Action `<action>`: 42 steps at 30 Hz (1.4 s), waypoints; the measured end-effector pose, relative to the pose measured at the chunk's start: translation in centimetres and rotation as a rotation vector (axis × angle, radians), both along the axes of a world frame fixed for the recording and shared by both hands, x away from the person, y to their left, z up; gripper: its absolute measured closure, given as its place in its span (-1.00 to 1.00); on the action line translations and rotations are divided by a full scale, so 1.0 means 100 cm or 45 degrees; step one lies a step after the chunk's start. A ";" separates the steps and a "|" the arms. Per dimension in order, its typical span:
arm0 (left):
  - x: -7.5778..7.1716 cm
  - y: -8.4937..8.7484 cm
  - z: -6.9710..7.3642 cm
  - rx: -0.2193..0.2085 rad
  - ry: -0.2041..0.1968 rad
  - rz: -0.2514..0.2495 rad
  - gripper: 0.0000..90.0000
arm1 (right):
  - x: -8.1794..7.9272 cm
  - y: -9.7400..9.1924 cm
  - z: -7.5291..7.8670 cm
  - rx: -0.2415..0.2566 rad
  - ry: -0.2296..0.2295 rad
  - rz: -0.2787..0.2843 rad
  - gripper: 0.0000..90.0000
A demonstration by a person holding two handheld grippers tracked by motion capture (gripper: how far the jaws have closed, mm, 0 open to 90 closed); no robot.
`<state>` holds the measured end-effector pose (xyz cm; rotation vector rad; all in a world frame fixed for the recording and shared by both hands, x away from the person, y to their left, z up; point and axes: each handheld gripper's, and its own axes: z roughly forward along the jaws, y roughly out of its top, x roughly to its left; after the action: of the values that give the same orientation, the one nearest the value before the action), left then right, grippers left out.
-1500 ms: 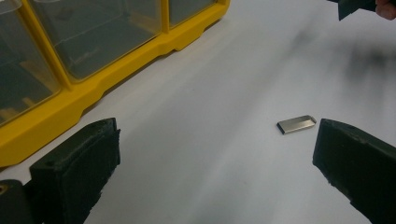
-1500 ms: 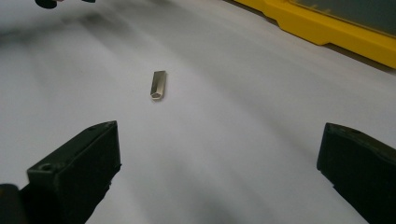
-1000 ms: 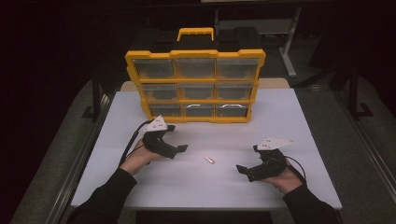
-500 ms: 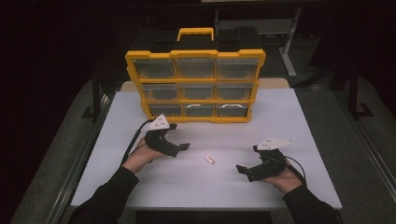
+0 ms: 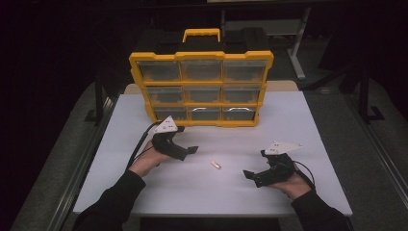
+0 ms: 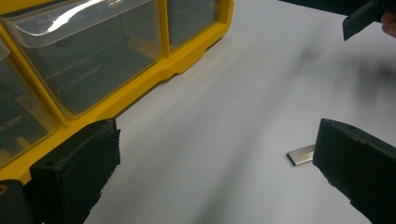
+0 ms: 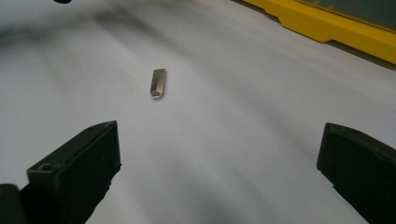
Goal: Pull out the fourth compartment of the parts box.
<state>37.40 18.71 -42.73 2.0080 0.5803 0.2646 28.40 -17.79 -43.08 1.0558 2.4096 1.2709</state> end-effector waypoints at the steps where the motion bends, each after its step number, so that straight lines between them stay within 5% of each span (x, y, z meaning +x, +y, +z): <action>1: 0.000 0.000 0.000 0.000 -0.001 -0.003 -0.99 | 0.000 0.000 0.000 0.000 0.000 0.000 -1.00; 24: 0.000 -0.008 0.002 0.002 -0.037 -0.015 -0.99 | 0.000 -0.001 0.000 -0.001 -0.002 0.002 -1.00; 42: -0.005 -0.010 0.002 0.087 -0.170 -0.025 -0.99 | 0.000 -0.001 0.000 -0.001 -0.004 0.003 -1.00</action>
<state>36.90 17.74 -42.50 2.0427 0.4726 0.4086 28.40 -17.92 -43.06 1.0504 2.4090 1.2713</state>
